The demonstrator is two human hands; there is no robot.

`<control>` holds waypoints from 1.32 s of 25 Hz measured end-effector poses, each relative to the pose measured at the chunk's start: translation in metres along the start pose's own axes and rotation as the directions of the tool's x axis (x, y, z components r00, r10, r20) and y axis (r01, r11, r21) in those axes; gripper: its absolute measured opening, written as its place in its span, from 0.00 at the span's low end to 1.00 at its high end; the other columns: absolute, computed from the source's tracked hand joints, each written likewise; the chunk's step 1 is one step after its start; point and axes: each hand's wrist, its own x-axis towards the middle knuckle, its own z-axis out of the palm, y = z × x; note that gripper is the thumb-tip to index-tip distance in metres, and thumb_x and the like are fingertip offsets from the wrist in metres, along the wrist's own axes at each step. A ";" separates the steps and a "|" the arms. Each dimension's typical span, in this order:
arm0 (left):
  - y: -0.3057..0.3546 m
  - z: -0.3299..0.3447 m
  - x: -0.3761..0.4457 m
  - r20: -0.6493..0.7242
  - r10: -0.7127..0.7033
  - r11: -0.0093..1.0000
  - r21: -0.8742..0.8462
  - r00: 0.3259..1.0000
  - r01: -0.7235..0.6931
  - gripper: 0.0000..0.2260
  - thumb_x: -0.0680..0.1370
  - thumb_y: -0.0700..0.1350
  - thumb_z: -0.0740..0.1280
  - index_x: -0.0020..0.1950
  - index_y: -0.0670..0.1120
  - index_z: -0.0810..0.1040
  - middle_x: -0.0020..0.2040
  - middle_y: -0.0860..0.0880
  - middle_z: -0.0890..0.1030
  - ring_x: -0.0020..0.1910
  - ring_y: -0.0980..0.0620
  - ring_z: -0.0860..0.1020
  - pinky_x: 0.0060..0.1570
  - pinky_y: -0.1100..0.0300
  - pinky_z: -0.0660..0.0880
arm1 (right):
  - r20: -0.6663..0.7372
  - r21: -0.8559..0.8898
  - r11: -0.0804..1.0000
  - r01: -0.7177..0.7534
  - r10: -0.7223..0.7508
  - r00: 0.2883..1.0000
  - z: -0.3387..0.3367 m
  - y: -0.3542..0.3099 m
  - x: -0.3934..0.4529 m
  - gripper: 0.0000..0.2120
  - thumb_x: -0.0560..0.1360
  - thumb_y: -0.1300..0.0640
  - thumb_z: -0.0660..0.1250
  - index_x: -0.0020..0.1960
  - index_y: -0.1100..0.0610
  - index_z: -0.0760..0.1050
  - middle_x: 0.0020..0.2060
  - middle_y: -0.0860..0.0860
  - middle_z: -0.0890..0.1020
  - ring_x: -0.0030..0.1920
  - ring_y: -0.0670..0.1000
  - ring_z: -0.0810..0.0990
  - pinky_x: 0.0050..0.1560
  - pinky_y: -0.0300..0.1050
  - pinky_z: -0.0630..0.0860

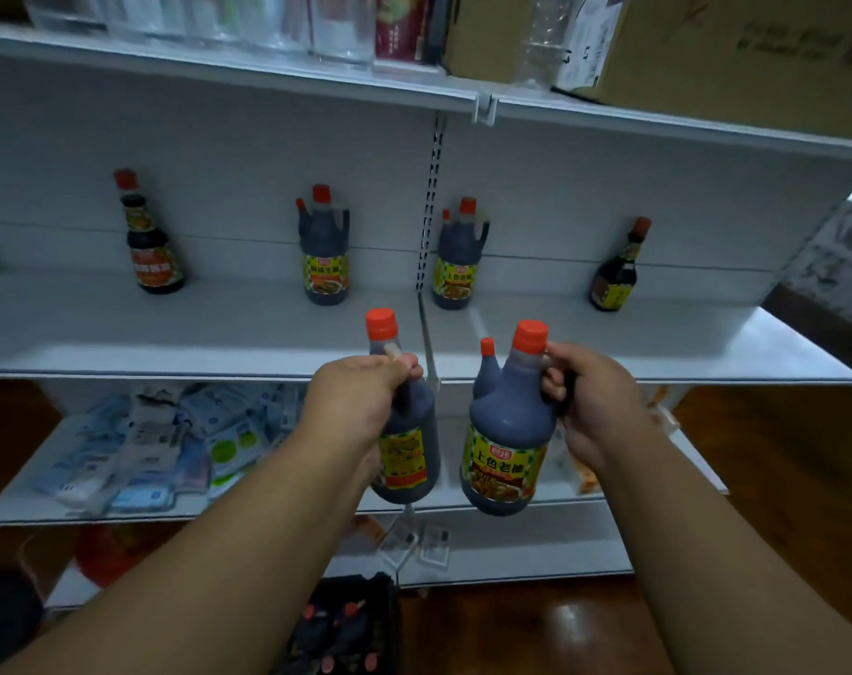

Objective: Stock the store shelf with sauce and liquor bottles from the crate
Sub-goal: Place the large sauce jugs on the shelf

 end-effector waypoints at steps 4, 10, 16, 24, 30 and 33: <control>0.002 0.027 0.032 0.073 0.031 0.995 0.096 0.997 -0.038 0.05 0.75 0.44 0.72 0.40 0.44 0.85 0.33 0.49 0.82 0.38 0.51 0.77 0.42 0.59 0.70 | -0.132 0.070 0.997 0.011 -0.001 0.991 -0.003 -0.002 0.028 0.17 0.75 0.64 0.59 0.29 0.55 0.61 0.20 0.49 0.62 0.23 0.46 0.60 0.28 0.41 0.60; 0.004 0.096 0.080 0.089 0.082 0.986 0.140 0.993 -0.094 0.05 0.75 0.45 0.73 0.42 0.46 0.86 0.35 0.48 0.81 0.42 0.47 0.77 0.47 0.53 0.74 | -0.122 0.172 0.985 0.027 -0.006 0.992 -0.034 -0.025 0.100 0.20 0.74 0.64 0.60 0.26 0.54 0.62 0.20 0.49 0.62 0.22 0.46 0.59 0.28 0.41 0.58; -0.010 0.183 0.132 0.023 0.200 0.962 0.185 0.980 -0.200 0.07 0.75 0.47 0.72 0.37 0.49 0.86 0.37 0.47 0.84 0.45 0.46 0.82 0.55 0.48 0.77 | -0.090 0.074 0.996 0.046 -0.039 0.995 -0.081 -0.036 0.202 0.20 0.73 0.67 0.59 0.25 0.53 0.59 0.19 0.48 0.60 0.22 0.45 0.57 0.23 0.38 0.58; -0.027 0.276 0.183 -0.080 0.336 0.872 0.402 0.938 -0.278 0.14 0.76 0.47 0.70 0.30 0.49 0.81 0.26 0.49 0.78 0.30 0.53 0.76 0.36 0.55 0.73 | -0.065 -0.042 0.995 -0.095 0.092 0.994 -0.124 -0.041 0.305 0.24 0.70 0.67 0.60 0.22 0.50 0.56 0.21 0.49 0.57 0.25 0.48 0.56 0.33 0.48 0.54; -0.037 0.303 0.197 -0.069 0.528 0.710 0.583 0.846 -0.396 0.12 0.76 0.48 0.72 0.34 0.44 0.82 0.30 0.47 0.80 0.35 0.52 0.77 0.32 0.62 0.68 | -0.003 -0.186 0.982 -0.024 0.023 1.000 -0.144 -0.044 0.336 0.25 0.72 0.64 0.60 0.19 0.51 0.58 0.19 0.46 0.61 0.24 0.45 0.59 0.34 0.48 0.55; -0.044 0.295 0.190 -0.093 0.542 0.746 0.510 0.835 -0.427 0.04 0.74 0.47 0.73 0.39 0.50 0.84 0.34 0.54 0.83 0.40 0.59 0.80 0.35 0.66 0.74 | 0.028 -0.375 0.919 0.117 -0.115 0.993 -0.150 -0.037 0.337 0.18 0.76 0.59 0.61 0.28 0.53 0.67 0.27 0.52 0.70 0.31 0.50 0.68 0.38 0.48 0.62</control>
